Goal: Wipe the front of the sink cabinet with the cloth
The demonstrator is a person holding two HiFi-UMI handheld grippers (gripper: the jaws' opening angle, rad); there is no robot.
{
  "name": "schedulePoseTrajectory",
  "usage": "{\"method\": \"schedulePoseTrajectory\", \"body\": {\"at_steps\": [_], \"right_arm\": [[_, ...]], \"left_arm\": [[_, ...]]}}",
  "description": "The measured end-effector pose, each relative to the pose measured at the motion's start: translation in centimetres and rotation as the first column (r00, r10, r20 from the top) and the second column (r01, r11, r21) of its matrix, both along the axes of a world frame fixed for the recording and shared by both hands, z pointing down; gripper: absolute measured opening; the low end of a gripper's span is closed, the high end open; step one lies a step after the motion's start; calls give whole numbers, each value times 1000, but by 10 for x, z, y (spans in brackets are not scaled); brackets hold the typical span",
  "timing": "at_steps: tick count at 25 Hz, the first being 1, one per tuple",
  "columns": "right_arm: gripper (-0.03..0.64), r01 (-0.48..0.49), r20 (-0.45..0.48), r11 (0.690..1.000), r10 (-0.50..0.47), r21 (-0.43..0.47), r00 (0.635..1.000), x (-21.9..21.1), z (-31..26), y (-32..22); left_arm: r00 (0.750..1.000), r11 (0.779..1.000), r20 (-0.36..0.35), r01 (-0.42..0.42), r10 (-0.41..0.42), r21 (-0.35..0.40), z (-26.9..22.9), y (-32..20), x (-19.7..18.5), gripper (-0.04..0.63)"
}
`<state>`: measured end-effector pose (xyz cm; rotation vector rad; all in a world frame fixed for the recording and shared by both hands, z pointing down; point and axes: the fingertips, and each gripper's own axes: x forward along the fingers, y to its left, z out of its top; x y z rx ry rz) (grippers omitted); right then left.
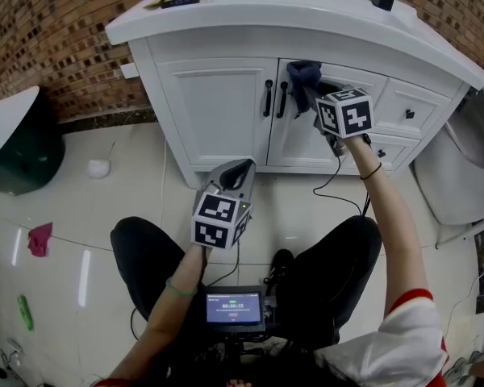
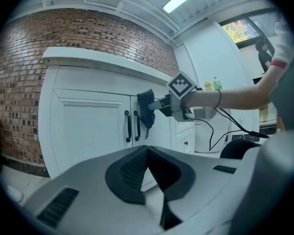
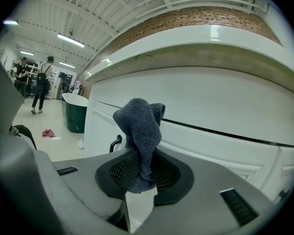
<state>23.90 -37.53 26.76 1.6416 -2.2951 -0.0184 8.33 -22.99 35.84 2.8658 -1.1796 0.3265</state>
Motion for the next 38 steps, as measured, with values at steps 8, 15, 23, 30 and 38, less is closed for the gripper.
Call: {"method": "schedulePoseTrajectory", "body": {"at_steps": [8,15,23,30,38], "right_arm": [[66,-82,17,997,82,-5,996,47,1,11],[66,-255,-5,967,255,-19,967,140,4,31],[66,-422,58,905,424,-44,904,224,14,55],[66,-280,86,960,282,-26,956,160,15,56],[66,-57,62,996,61,-62,996,32,45,25]], "left_arm": [[1000,1000,5,14,-14,-24,12,3,-6,37],[1000,999,16,-9,9,-42,22,8,4,37],[1000,999,23,-19,20,-46,27,10,13,37],[1000,999,19,-15,16,-52,28,10,15,37],[1000,998,19,-14,15,-57,31,16,9,37]]}}
